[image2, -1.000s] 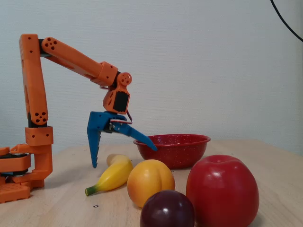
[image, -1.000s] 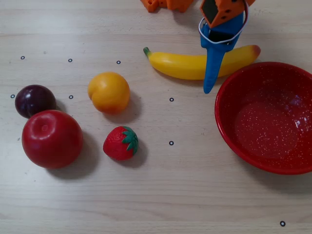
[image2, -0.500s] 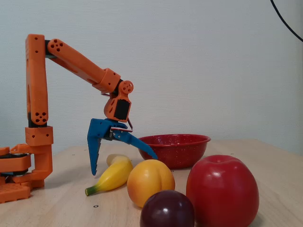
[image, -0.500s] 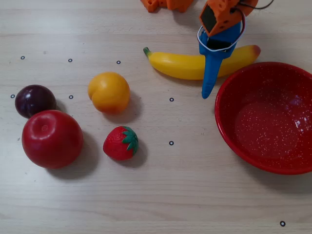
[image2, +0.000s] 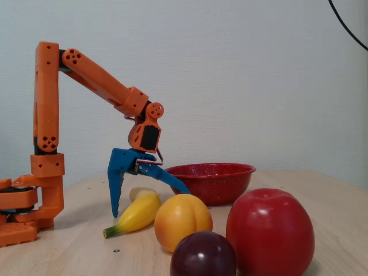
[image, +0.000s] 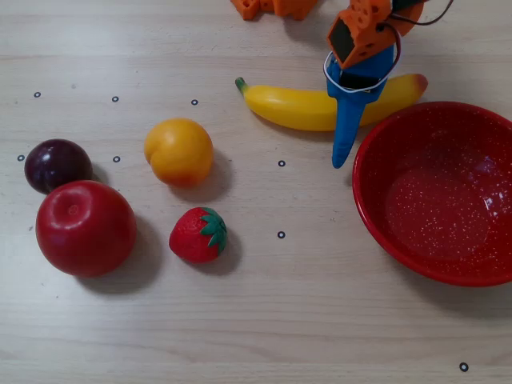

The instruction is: Put the banana in the red bowl.

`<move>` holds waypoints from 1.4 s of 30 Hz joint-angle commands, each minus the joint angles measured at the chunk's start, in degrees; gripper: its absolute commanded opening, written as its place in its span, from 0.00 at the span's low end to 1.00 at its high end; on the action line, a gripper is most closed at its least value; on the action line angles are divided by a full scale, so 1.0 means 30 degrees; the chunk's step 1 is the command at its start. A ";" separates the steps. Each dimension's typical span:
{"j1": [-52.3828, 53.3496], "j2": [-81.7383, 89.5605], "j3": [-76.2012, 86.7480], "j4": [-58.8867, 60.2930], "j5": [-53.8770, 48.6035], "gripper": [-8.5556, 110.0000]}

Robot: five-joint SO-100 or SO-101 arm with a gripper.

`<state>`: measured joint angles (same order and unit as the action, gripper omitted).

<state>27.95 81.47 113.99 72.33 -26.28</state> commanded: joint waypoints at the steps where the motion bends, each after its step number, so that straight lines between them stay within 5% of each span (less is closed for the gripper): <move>1: -0.0527 0.0264 -0.0674 -0.0791 0.0498 0.65; 42: -0.1377 0.0264 -0.1201 -0.1787 -0.0557 0.33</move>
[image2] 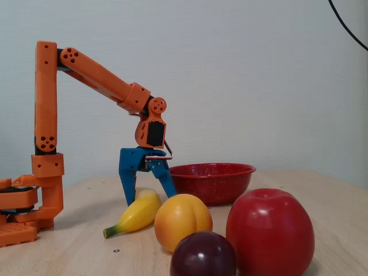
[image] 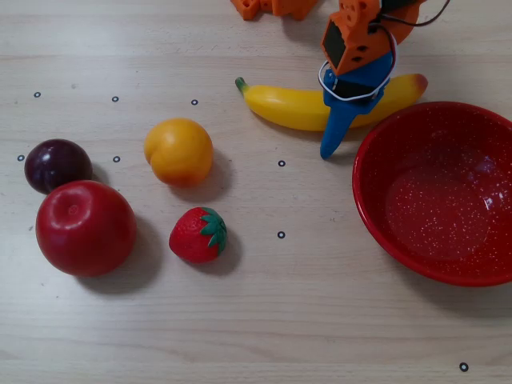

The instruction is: Put the banana in the red bowl.

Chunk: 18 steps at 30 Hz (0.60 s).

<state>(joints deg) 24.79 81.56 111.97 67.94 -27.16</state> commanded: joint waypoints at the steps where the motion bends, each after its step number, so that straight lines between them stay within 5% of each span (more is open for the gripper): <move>1: -0.0322 0.0234 -0.0527 -0.0322 -0.0264 0.32; 18: -0.0352 -0.0029 -0.0557 -0.0264 -0.0645 0.11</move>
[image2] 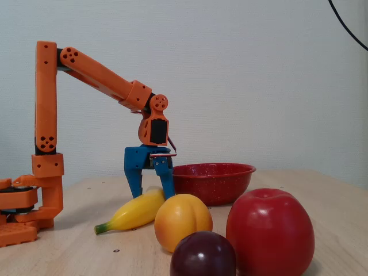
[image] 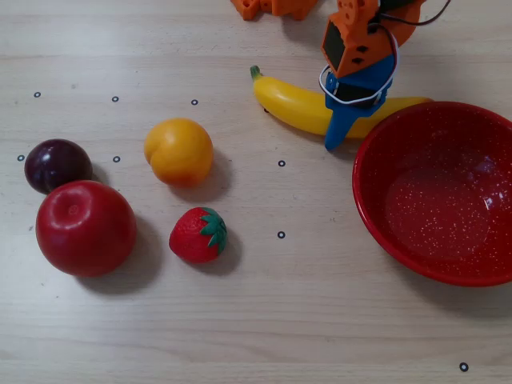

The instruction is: Put the banana in the red bowl.

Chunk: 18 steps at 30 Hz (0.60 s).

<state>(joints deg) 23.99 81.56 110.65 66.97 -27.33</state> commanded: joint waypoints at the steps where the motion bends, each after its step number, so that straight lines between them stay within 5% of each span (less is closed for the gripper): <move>1: -0.0088 -0.0029 -0.0146 0.0088 -0.0615 0.09; 18: -0.0146 0.2871 -0.2197 0.6152 -0.1084 0.07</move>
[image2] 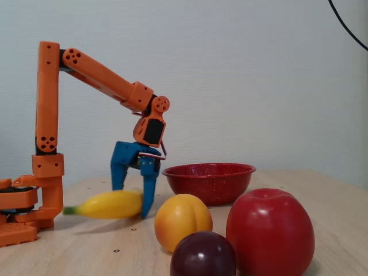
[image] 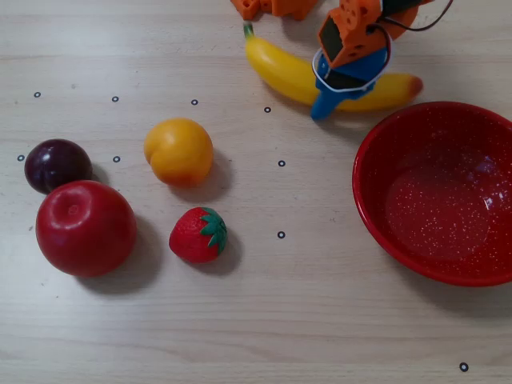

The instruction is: Put the banana in the red bowl.

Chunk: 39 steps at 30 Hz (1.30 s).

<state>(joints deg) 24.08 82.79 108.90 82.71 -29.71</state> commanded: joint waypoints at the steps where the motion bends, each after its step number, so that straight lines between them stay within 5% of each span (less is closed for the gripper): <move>1: -0.0176 0.2900 -0.1699 0.1318 -0.0234 0.07; 22: 0.0029 1.1367 -0.6387 0.5420 0.4365 0.07; 39: 0.2051 1.1367 -0.3457 -0.7705 1.4209 0.07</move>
<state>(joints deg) 28.92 115.14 101.43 62.93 10.46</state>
